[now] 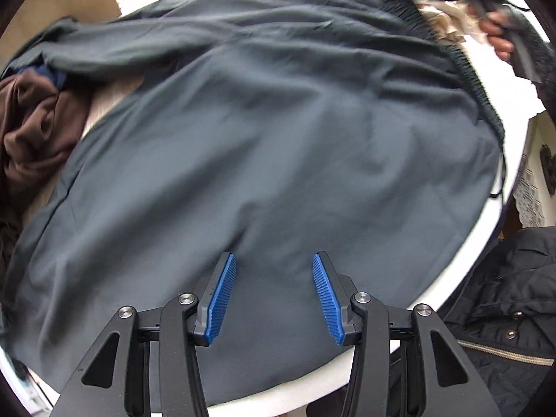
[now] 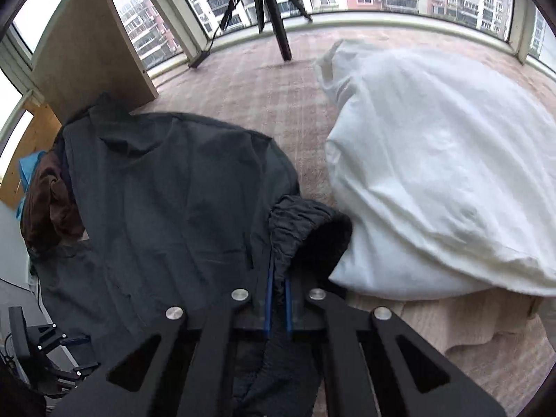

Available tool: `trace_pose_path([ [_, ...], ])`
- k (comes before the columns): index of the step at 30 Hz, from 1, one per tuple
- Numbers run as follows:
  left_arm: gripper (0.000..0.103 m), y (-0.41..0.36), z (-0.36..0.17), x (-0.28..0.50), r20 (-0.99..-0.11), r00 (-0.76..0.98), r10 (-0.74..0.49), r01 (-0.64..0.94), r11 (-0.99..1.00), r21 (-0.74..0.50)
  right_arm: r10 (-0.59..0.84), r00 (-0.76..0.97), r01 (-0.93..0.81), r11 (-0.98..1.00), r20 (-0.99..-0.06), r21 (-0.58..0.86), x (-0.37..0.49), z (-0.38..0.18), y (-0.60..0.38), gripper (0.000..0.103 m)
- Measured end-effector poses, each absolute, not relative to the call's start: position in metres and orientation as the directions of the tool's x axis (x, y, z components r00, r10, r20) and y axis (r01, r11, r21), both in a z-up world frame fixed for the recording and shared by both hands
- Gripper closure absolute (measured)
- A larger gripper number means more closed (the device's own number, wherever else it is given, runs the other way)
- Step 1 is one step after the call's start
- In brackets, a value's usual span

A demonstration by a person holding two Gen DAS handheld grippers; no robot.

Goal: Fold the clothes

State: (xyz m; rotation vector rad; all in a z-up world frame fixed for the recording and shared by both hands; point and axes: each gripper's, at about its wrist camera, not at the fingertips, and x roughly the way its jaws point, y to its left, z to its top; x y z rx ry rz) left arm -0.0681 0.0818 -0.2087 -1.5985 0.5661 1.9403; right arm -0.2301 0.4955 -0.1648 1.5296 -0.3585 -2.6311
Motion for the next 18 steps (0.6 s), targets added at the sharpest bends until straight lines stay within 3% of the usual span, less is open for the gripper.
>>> trace_pose_path([
  [4, 0.058, 0.074, -0.194, -0.073, -0.975, -0.173, 0.141, -0.626, -0.780, -0.001, -0.161, -0.556, -0.115, -0.957, -0.815, 0.267, -0.213, -0.137, 0.512, 0.098],
  [8, 0.058, 0.043, -0.154, -0.084, -0.958, -0.245, 0.147, -0.582, -0.813, 0.024, -0.066, -0.504, -0.068, -0.991, -0.861, 0.116, -0.225, -0.136, 0.488, 0.096],
  [11, 0.053, -0.010, -0.118, -0.092, -0.941, -0.325, 0.095, -0.507, -0.857, 0.088, -0.061, -0.493, -0.072, -0.991, -0.868, 0.111, -0.223, -0.128, 0.485, 0.092],
  [13, 0.050, -0.054, -0.101, -0.098, -0.931, -0.364, 0.039, -0.430, -0.893, 0.130, -0.070, -0.515, -0.086, -0.987, -0.855, 0.132, -0.213, -0.116, 0.490, 0.087],
  [17, 0.050, -0.150, -0.085, -0.094, -0.918, -0.392, -0.067, -0.246, -0.953, 0.175, -0.107, -0.543, -0.091, -0.979, -0.833, 0.184, -0.177, -0.098, 0.497, 0.067],
  [18, 0.050, -0.172, -0.086, -0.093, -0.921, -0.383, -0.077, -0.203, -0.965, 0.165, -0.126, -0.540, -0.090, -0.974, -0.832, 0.206, -0.165, -0.098, 0.496, 0.066],
])
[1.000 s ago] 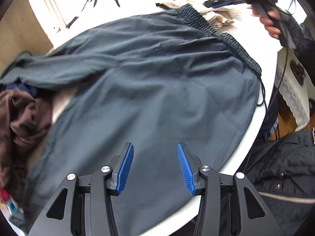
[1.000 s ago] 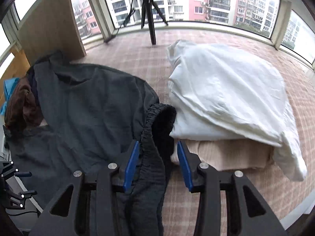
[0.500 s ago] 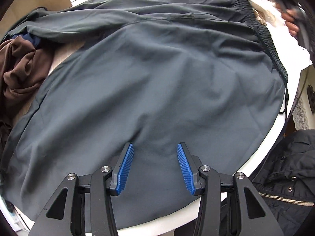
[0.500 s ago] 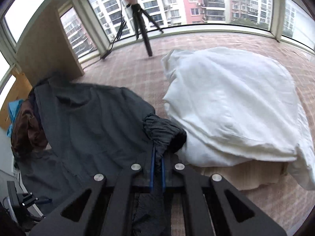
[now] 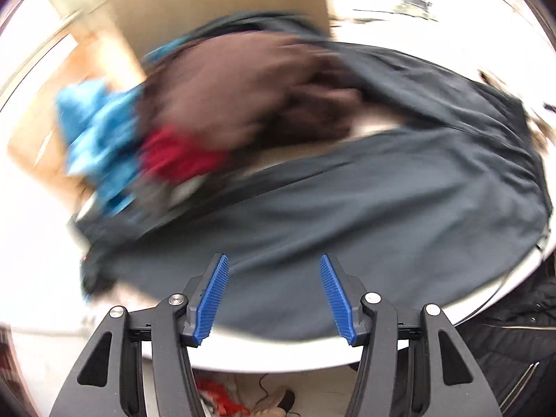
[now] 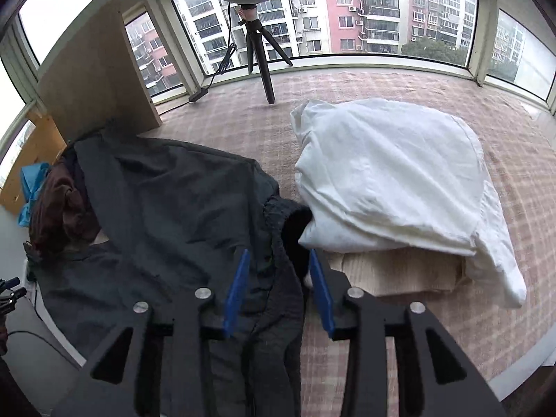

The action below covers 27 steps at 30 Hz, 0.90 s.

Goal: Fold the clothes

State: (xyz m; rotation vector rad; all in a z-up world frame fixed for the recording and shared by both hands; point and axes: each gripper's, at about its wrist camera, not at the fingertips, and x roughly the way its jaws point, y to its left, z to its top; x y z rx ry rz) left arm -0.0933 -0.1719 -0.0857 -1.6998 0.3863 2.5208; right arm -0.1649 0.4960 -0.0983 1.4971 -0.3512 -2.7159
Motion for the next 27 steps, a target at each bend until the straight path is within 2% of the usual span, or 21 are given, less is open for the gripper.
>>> trace_pose_path([
  [3, 0.050, -0.213, -0.096, -0.092, -0.931, -0.358, -0.064, -0.149, -0.981, 0.125, -0.142, -0.518, -0.100, -0.969, -0.844, 0.225, -0.136, -0.109, 0.478, 0.066],
  [6, 0.051, -0.205, -0.105, -0.107, -0.935, -0.354, 0.008, -0.215, -0.974, 0.073, -0.159, -0.469, -0.044, -0.978, -0.869, 0.202, -0.129, -0.128, 0.445, 0.066],
  [9, 0.050, -0.152, -0.116, -0.133, -0.931, -0.351, 0.097, -0.364, -0.931, 0.040, -0.109, -0.448, -0.063, -0.986, -0.887, 0.153, -0.133, -0.142, 0.426, 0.066],
  [15, 0.049, -0.009, -0.144, -0.201, -0.928, -0.260, 0.265, -0.599, -0.798, -0.060, -0.096, -0.401, -0.183, -0.966, -0.911, 0.183, -0.115, -0.166, 0.443, 0.066],
  [19, 0.049, 0.047, -0.168, -0.247, -0.951, -0.202, 0.234, -0.604, -0.794, -0.067, -0.096, -0.402, -0.245, -0.947, -0.910, 0.208, -0.094, -0.169, 0.460, 0.066],
  [24, 0.049, 0.062, -0.184, -0.292, -0.947, -0.134, 0.291, -0.517, -0.836, -0.184, -0.098, -0.406, -0.274, -0.936, -0.909, 0.223, -0.079, -0.171, 0.470, 0.066],
  [27, 0.063, 0.068, -0.180, -0.304, -0.932, -0.142, 0.333, -0.496, -0.839, -0.224, -0.120, -0.396, -0.279, -0.929, -0.910, 0.244, -0.082, -0.180, 0.472, 0.066],
])
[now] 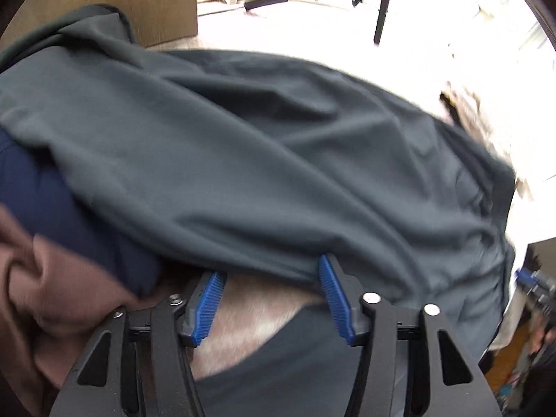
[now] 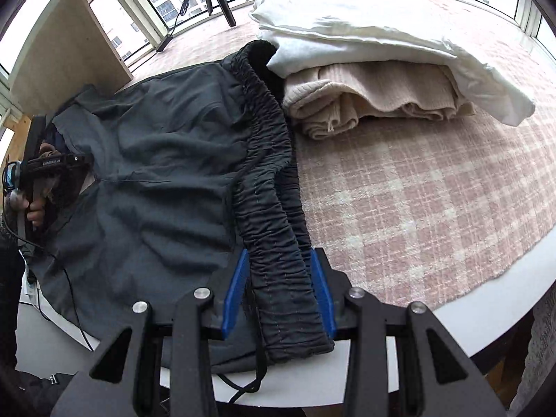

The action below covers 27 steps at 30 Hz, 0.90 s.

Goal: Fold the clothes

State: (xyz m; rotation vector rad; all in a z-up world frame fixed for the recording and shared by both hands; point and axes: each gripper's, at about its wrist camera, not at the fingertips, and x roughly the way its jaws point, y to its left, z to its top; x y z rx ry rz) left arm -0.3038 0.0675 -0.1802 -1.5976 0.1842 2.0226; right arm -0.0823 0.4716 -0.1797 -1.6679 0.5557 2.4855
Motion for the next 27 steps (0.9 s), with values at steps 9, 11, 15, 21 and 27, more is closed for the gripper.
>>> trace_pose_path([
  [9, 0.082, 0.078, -0.163, -0.311, -0.921, -0.147, 0.362, -0.534, -0.813, -0.234, -0.142, -0.361, -0.241, -0.940, -0.922, 0.240, -0.105, -0.197, 0.466, 0.066],
  [11, 0.059, 0.075, -0.160, -0.311, -0.921, -0.159, 0.356, -0.537, -0.814, -0.222, -0.158, -0.384, -0.240, -0.934, -0.910, 0.264, -0.106, -0.191, 0.471, 0.066],
  [15, 0.095, 0.080, -0.168, -0.317, -0.921, -0.161, 0.355, -0.536, -0.815, -0.221, -0.210, -0.410, -0.221, -0.921, -0.888, 0.320, -0.119, -0.183, 0.476, 0.062],
  [21, 0.102, 0.082, -0.164, -0.311, -0.915, -0.210, 0.344, -0.568, -0.805, -0.173, -0.124, -0.387, -0.221, -0.950, -0.914, 0.222, -0.170, -0.192, 0.470, 0.061],
  [27, 0.096, 0.074, -0.155, -0.320, -0.921, -0.224, 0.319, -0.557, -0.817, -0.147, -0.118, -0.385, -0.199, -0.958, -0.915, 0.207, -0.177, -0.169, 0.471, 0.068],
])
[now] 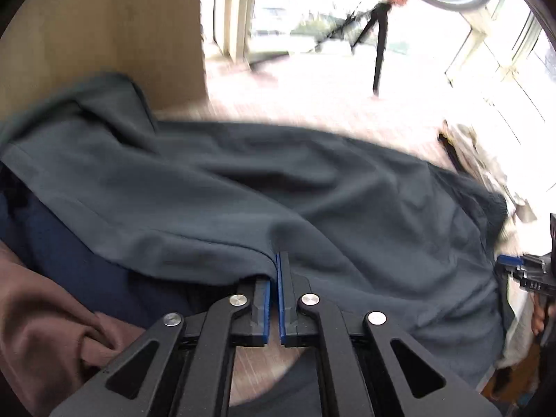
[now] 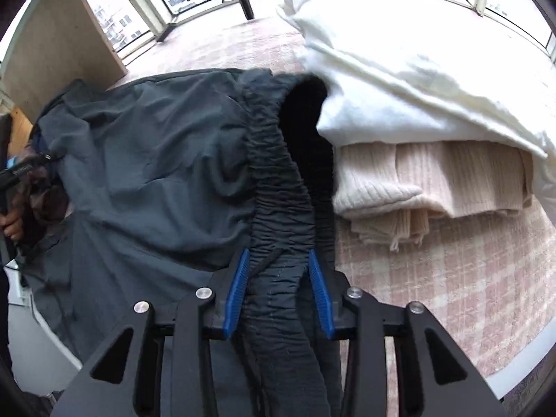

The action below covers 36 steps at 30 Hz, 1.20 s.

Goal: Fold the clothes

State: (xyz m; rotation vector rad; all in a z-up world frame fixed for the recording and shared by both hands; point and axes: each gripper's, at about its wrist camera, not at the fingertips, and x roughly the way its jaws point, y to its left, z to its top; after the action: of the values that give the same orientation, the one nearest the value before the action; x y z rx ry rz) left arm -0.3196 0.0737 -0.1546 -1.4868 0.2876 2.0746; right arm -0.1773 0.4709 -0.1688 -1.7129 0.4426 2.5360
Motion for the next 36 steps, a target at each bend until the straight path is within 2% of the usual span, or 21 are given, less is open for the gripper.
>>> trace_pose_path([
  [2, 0.092, 0.077, -0.159, -0.313, -0.932, -0.231, 0.280, -0.596, -0.798, -0.092, -0.140, -0.425, -0.184, -0.954, -0.894, 0.237, -0.181, -0.150, 0.473, 0.068],
  [4, 0.088, 0.081, -0.162, -0.310, -0.938, -0.216, 0.272, -0.609, -0.788, -0.088, -0.150, -0.448, -0.184, -0.949, -0.881, 0.255, -0.196, -0.138, 0.476, 0.067],
  [8, 0.087, 0.086, -0.166, -0.305, -0.940, -0.206, 0.271, -0.619, -0.781, -0.090, -0.141, -0.372, -0.199, -0.953, -0.918, 0.227, -0.238, -0.150, 0.475, 0.068],
  [11, 0.086, 0.084, -0.165, -0.302, -0.940, -0.210, 0.269, -0.620, -0.780, -0.085, -0.128, -0.381, -0.192, -0.958, -0.916, 0.214, -0.246, -0.143, 0.470, 0.084],
  [13, 0.086, 0.083, -0.165, -0.302, -0.940, -0.209, 0.269, -0.609, -0.788, -0.090, -0.073, -0.399, -0.193, -0.968, -0.914, 0.161, -0.244, -0.132, 0.464, 0.086],
  [15, 0.084, 0.081, -0.166, -0.302, -0.941, -0.206, 0.267, -0.598, -0.796, -0.095, -0.105, -0.435, -0.146, -0.972, -0.894, 0.185, -0.243, -0.123, 0.453, 0.086],
  [18, 0.082, 0.079, -0.167, -0.300, -0.942, -0.208, 0.262, -0.598, -0.797, -0.090, -0.163, -0.373, -0.097, -0.972, -0.914, 0.213, -0.259, -0.142, 0.443, 0.086],
  [21, 0.081, 0.077, -0.170, -0.300, -0.942, -0.203, 0.266, -0.591, -0.800, -0.098, -0.044, -0.286, -0.137, -0.987, -0.957, 0.086, -0.287, -0.187, 0.447, 0.086],
  [22, 0.081, 0.076, -0.171, -0.301, -0.942, -0.205, 0.265, -0.588, -0.803, -0.098, 0.008, -0.283, -0.169, -0.985, -0.959, 0.041, -0.293, -0.194, 0.455, 0.088],
  [23, 0.081, 0.075, -0.172, -0.302, -0.942, -0.208, 0.262, -0.583, -0.806, -0.096, 0.050, -0.280, -0.196, -0.981, -0.959, 0.006, -0.297, -0.200, 0.461, 0.095],
  [24, 0.081, 0.075, -0.173, -0.303, -0.943, -0.210, 0.257, -0.577, -0.811, -0.092, 0.052, -0.283, -0.208, -0.978, -0.958, 0.009, -0.299, -0.201, 0.465, 0.096],
  [26, 0.081, 0.072, -0.174, -0.305, -0.947, -0.207, 0.247, -0.561, -0.823, -0.092, 0.047, -0.292, -0.227, -0.974, -0.955, 0.022, -0.302, -0.200, 0.471, 0.096],
  [29, 0.080, 0.065, -0.167, -0.297, -0.947, -0.194, 0.255, -0.571, -0.815, -0.102, -0.065, -0.340, -0.190, -0.972, -0.938, 0.137, -0.281, -0.173, 0.468, 0.092],
  [30, 0.079, 0.061, -0.162, -0.293, -0.946, -0.203, 0.254, -0.579, -0.810, -0.093, -0.105, -0.355, -0.176, -0.968, -0.929, 0.176, -0.273, -0.163, 0.467, 0.091],
  [31, 0.073, 0.055, -0.156, -0.286, -0.943, -0.216, 0.253, -0.586, -0.806, -0.083, -0.151, -0.372, -0.159, -0.962, -0.916, 0.223, -0.258, -0.152, 0.469, 0.091],
  [33, 0.069, 0.039, -0.143, -0.271, -0.937, -0.238, 0.256, -0.591, -0.803, -0.069, -0.197, -0.400, -0.144, -0.951, -0.895, 0.274, -0.227, -0.132, 0.476, 0.081],
  [36, 0.069, 0.008, -0.127, -0.244, -0.929, -0.256, 0.267, -0.578, -0.813, -0.074, -0.215, -0.416, -0.141, -0.945, -0.884, 0.296, -0.172, -0.115, 0.494, 0.079],
])
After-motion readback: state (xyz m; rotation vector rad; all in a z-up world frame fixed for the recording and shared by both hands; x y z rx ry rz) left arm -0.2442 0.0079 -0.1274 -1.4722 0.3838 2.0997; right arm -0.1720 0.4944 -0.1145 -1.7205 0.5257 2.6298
